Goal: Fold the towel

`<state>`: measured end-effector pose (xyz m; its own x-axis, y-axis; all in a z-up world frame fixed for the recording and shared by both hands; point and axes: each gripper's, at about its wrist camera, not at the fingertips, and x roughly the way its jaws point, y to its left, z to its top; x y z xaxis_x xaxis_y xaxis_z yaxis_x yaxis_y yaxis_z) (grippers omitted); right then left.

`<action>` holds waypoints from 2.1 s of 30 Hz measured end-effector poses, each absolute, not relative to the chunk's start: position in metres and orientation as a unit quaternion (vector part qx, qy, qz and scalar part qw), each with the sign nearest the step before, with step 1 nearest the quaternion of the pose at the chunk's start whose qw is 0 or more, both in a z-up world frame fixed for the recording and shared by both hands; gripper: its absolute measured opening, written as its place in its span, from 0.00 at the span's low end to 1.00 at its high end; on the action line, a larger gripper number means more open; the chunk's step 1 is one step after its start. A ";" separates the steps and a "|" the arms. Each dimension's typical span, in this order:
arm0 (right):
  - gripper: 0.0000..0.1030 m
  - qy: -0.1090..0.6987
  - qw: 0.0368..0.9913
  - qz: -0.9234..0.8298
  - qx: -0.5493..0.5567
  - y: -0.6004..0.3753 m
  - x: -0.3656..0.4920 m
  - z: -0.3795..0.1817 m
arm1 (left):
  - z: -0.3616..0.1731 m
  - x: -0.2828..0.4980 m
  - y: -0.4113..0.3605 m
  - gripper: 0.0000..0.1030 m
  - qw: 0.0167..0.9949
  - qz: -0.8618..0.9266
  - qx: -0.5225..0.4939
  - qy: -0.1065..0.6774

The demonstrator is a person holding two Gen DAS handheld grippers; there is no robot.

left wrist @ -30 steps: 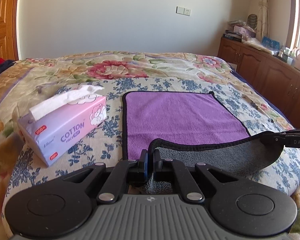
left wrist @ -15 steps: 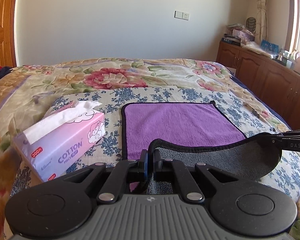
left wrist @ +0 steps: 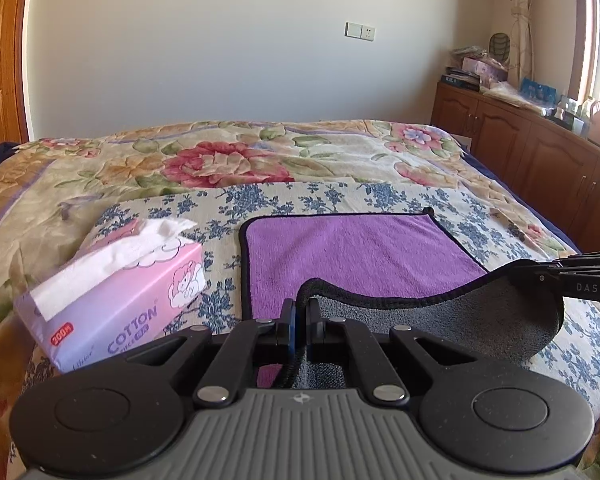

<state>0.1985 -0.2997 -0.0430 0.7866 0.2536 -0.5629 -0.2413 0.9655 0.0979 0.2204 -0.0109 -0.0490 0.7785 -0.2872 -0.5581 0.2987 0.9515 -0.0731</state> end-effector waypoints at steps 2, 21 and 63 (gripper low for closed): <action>0.05 0.296 0.946 0.132 0.010 -0.300 0.200 -0.041 | -0.047 0.224 -0.012 0.05 0.943 -0.156 0.012 0.293; 0.05 0.277 0.952 0.131 0.003 -0.300 0.224 -0.030 | -0.037 0.251 -0.023 0.05 0.946 -0.160 0.024 0.283; 0.04 0.248 0.960 0.127 -0.012 -0.306 0.279 -0.021 | -0.024 0.312 -0.041 0.05 0.960 -0.150 0.047 0.232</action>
